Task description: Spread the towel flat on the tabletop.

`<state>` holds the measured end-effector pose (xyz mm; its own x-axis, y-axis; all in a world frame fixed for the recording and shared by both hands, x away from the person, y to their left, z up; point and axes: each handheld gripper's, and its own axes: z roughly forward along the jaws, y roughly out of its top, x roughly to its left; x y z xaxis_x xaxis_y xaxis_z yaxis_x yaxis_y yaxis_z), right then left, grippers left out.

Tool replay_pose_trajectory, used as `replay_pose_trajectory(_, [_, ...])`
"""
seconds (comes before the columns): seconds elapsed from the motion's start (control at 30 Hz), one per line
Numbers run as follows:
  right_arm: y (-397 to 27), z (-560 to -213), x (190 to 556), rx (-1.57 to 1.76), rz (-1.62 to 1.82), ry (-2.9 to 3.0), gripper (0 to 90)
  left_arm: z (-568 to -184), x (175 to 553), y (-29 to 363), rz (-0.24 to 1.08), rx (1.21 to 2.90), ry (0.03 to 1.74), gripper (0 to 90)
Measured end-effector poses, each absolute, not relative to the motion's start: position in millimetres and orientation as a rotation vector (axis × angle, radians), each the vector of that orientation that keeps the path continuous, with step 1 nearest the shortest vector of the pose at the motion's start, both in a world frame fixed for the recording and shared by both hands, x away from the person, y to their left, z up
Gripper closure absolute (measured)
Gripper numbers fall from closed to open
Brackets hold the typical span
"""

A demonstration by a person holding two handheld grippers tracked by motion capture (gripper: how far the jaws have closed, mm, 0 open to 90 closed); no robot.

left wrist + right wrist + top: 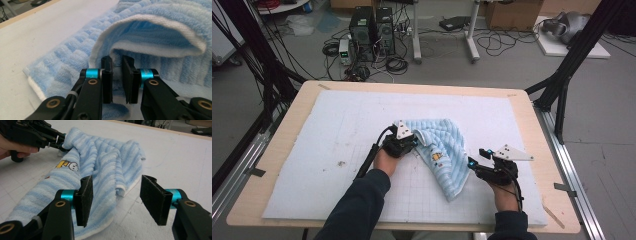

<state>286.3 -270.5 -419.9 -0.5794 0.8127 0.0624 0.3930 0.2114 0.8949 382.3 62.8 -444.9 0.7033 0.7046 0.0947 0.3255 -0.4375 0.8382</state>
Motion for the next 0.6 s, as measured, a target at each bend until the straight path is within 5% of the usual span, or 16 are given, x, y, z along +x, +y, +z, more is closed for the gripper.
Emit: replay_pose_trajectory(0.6, [-256.7, -420.8, 290.2, 1.141, 1.274, 2.105, 43.2, -422.1, 312.3, 126.9, 0.343, 2.007, 0.702, 79.1])
